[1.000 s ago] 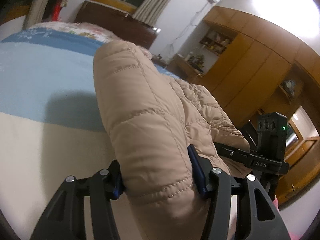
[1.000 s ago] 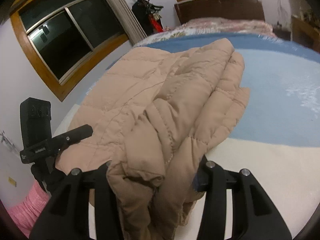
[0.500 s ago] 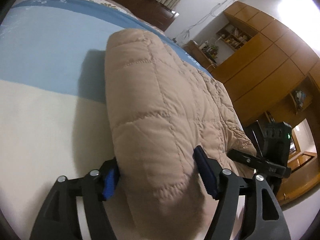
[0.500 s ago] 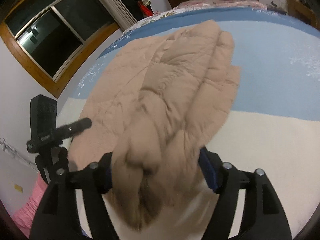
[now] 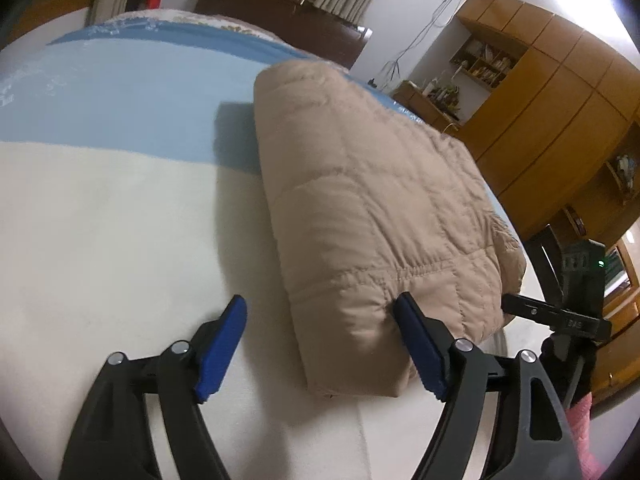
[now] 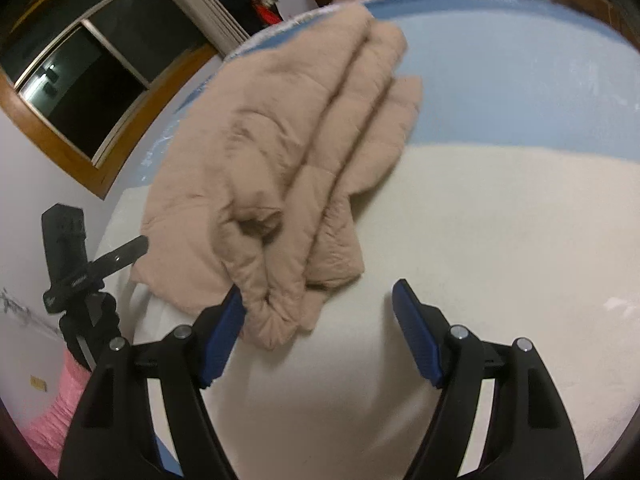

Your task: Fold large clothes

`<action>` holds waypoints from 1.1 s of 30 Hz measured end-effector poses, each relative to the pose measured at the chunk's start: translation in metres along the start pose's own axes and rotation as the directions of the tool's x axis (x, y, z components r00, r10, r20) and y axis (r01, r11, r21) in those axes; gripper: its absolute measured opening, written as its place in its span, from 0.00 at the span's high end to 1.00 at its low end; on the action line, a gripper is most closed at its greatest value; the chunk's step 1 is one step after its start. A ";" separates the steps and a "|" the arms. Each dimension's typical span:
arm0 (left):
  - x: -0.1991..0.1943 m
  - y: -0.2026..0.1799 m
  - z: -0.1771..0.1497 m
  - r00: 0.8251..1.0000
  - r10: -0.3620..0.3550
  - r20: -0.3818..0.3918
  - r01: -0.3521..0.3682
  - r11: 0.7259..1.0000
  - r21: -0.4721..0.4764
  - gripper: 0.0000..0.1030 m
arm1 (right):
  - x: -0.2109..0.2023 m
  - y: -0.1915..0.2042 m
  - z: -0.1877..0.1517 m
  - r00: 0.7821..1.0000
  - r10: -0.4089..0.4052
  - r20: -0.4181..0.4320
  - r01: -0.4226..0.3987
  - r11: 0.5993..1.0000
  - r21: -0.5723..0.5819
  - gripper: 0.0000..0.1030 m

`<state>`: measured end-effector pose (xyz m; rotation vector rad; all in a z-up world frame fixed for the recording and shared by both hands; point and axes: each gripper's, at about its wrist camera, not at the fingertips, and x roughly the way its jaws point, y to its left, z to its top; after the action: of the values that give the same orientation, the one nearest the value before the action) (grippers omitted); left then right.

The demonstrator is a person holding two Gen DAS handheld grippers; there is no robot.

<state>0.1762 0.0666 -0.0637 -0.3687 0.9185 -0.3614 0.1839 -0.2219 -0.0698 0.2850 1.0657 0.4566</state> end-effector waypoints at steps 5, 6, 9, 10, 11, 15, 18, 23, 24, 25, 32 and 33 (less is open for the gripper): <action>-0.004 -0.001 -0.003 0.999 0.034 -0.004 -0.034 0.999 0.000 0.24 | -0.005 0.003 -0.005 1.000 -0.003 0.010 0.002 1.000 0.016 0.29; -0.006 -0.005 -0.003 0.999 0.051 -0.006 -0.051 0.999 -0.001 0.23 | -0.009 0.004 -0.006 1.000 -0.011 0.014 0.011 1.000 0.012 0.29; -0.013 -0.017 -0.002 0.991 0.133 -0.006 -0.133 0.991 0.003 0.15 | -0.022 0.017 -0.013 0.996 -0.086 0.029 0.086 0.996 -0.011 0.16; -0.017 -0.021 -0.003 0.987 0.162 -0.005 -0.162 0.987 0.009 0.13 | -0.026 0.023 -0.015 0.992 -0.119 0.032 0.119 0.993 -0.023 0.12; -0.020 -0.023 -0.006 0.983 0.186 -0.008 -0.186 0.983 0.012 0.12 | -0.030 0.029 -0.018 0.989 -0.141 0.036 0.142 0.989 -0.036 0.11; -0.031 -0.041 -0.015 0.959 0.282 -0.008 -0.281 0.959 0.040 0.08 | -0.033 0.049 -0.033 0.976 -0.217 0.013 0.217 0.974 -0.067 0.06; -0.039 -0.055 -0.026 0.936 0.351 0.004 -0.351 0.933 0.079 0.08 | -0.035 0.063 -0.046 0.966 -0.257 0.002 0.256 0.962 -0.092 0.06; -0.058 -0.070 -0.047 0.926 0.374 0.043 -0.376 0.923 0.082 0.08 | -0.049 0.081 -0.062 0.960 -0.272 0.061 0.278 0.954 -0.110 0.06; -0.061 -0.071 -0.048 0.923 0.383 0.049 -0.385 0.919 0.082 0.08 | -0.052 0.085 -0.065 0.956 -0.283 0.076 0.290 0.951 -0.111 0.06; -0.065 -0.073 -0.052 0.921 0.386 0.056 -0.390 0.917 0.082 0.08 | -0.055 0.089 -0.068 0.954 -0.288 0.089 0.297 0.948 -0.112 0.06; -0.084 -0.082 -0.069 0.921 0.385 0.060 -0.389 0.919 0.067 0.08 | -0.069 0.096 -0.078 0.955 -0.279 0.097 0.289 0.951 -0.111 0.05; -0.086 -0.082 -0.070 0.921 0.386 0.059 -0.389 0.919 0.065 0.08 | -0.071 0.098 -0.081 0.953 -0.284 0.102 0.295 0.949 -0.114 0.05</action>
<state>0.0594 0.0223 -0.0048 -0.1180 0.9072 -0.0213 0.0620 -0.1708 -0.0093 0.0309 0.9720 0.2444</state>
